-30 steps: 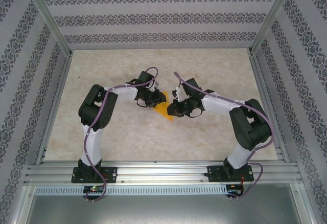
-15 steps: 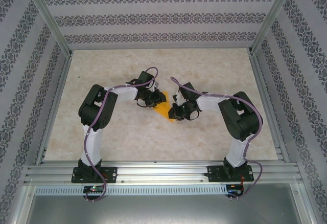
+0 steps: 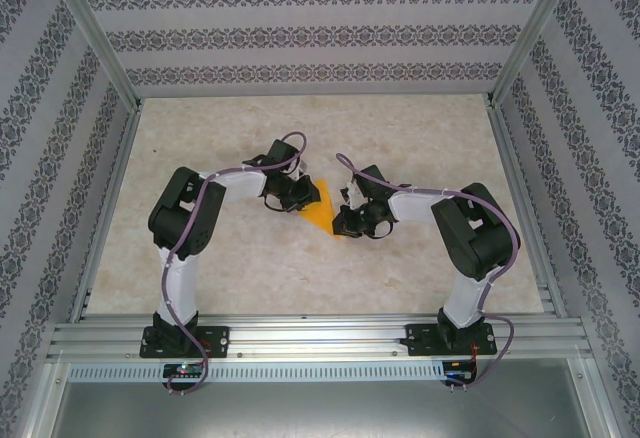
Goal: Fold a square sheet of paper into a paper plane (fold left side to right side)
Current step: Fourth fold the wing at the center of the table.
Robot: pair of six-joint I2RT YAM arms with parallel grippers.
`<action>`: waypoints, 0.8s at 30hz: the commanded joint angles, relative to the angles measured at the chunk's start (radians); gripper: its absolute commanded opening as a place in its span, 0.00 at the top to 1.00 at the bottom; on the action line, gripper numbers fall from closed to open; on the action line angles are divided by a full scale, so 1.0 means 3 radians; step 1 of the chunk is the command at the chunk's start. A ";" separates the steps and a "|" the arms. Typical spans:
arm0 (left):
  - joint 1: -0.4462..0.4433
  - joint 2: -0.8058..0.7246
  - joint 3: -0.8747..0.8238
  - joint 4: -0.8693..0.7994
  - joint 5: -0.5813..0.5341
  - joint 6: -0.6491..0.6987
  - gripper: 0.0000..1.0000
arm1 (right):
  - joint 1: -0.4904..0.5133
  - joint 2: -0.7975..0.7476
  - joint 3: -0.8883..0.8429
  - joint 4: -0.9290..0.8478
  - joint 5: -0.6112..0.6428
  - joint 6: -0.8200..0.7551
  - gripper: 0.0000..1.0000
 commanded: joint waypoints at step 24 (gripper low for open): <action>-0.0423 -0.0065 -0.0252 0.0464 0.0047 -0.0385 0.86 | 0.0013 0.0241 -0.0065 -0.0471 0.0311 -0.0058 0.95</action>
